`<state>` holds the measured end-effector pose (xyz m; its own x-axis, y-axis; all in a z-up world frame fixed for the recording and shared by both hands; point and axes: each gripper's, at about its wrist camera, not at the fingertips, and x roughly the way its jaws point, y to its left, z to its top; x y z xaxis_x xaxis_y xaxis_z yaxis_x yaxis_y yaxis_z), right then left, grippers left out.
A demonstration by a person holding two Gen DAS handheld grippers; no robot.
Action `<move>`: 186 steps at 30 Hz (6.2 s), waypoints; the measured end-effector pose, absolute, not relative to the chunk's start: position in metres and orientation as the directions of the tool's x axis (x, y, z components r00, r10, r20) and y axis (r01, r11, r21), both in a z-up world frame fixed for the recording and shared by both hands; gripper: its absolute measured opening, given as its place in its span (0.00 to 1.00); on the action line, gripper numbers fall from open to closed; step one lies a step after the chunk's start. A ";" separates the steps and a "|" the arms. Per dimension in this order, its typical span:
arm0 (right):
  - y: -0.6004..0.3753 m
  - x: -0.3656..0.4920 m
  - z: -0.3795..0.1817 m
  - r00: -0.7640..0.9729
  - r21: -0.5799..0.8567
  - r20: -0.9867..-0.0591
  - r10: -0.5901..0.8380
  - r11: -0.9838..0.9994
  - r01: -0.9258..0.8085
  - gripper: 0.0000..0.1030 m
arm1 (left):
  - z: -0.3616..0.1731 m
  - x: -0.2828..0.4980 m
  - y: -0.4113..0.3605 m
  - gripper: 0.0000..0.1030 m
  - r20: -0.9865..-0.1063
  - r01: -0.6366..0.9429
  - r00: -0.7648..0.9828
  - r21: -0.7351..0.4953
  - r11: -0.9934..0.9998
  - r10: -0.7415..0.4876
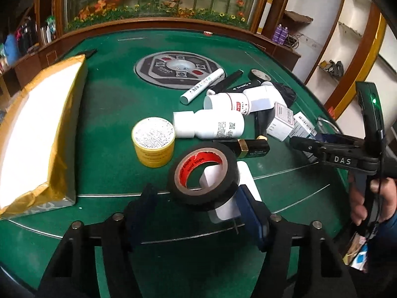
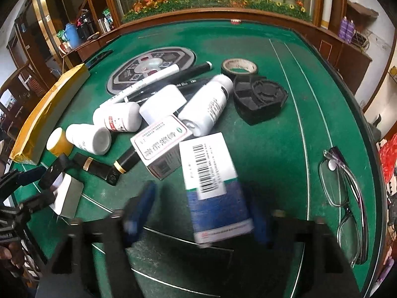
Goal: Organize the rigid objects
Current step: 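Grasp the black tape roll with the left tool while the right tool grasps the blue-white medicine box, then carry tape and box into the white tray and open both tools, then grasp the yellow round tin with the left tool while the right tool grasps the white charger plug, then carry tin and charger into the white tray and open both tools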
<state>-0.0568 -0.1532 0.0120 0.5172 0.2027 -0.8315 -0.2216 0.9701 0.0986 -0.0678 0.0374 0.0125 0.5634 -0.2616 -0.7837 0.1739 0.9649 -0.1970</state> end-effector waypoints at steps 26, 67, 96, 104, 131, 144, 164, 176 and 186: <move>-0.162 -0.069 0.031 0.573 0.153 -0.776 0.263 0.960 -0.233 0.34 | 0.021 -0.050 0.041 0.64 -0.735 0.167 0.587 -0.299 0.939 -0.339; 0.166 0.057 0.089 0.310 0.277 -0.784 0.539 0.748 -0.603 0.34 | 0.048 0.028 0.269 0.65 -0.748 -0.248 0.661 -0.148 0.957 0.056; 0.208 0.122 0.057 0.243 0.354 -0.799 0.550 0.757 -0.550 0.57 | 0.035 0.031 0.283 0.71 -0.747 -0.287 0.664 -0.228 0.930 0.022; 0.064 0.041 0.093 0.312 0.397 -0.694 0.649 0.706 -0.586 0.57 | 0.075 -0.035 0.196 0.78 -0.631 -0.060 0.766 -0.257 0.965 -0.121; -0.080 -0.063 0.030 0.261 0.462 -0.589 0.765 0.584 -0.668 0.65 | 0.007 -0.009 0.048 0.42 -0.781 0.112 0.608 -0.094 0.989 -0.143; -0.042 -0.078 0.008 0.222 0.346 -0.729 0.648 0.629 -0.696 0.65 | 0.041 -0.064 0.069 0.42 -0.698 0.106 0.690 -0.163 0.981 -0.191; -0.008 -0.087 0.021 0.385 0.124 -0.815 0.433 0.779 -0.614 0.59 | 0.060 -0.108 0.143 0.42 -0.604 -0.016 0.786 -0.232 0.973 -0.131; 0.046 -0.079 0.067 0.353 0.179 -0.761 0.544 0.700 -0.691 0.59 | 0.057 -0.110 0.201 0.42 -0.596 -0.138 0.802 -0.246 0.959 -0.037; 0.147 -0.023 0.096 0.278 0.246 -0.752 0.598 0.645 -0.723 0.59 | 0.038 -0.065 0.243 0.42 -0.677 -0.238 0.736 -0.220 0.946 0.028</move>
<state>-0.0227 0.1474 0.0965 0.2779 0.5977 -0.7520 -0.7232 0.6454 0.2457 -0.0649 0.2433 0.0382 0.7358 0.0278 -0.6767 -0.2378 0.9462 -0.2197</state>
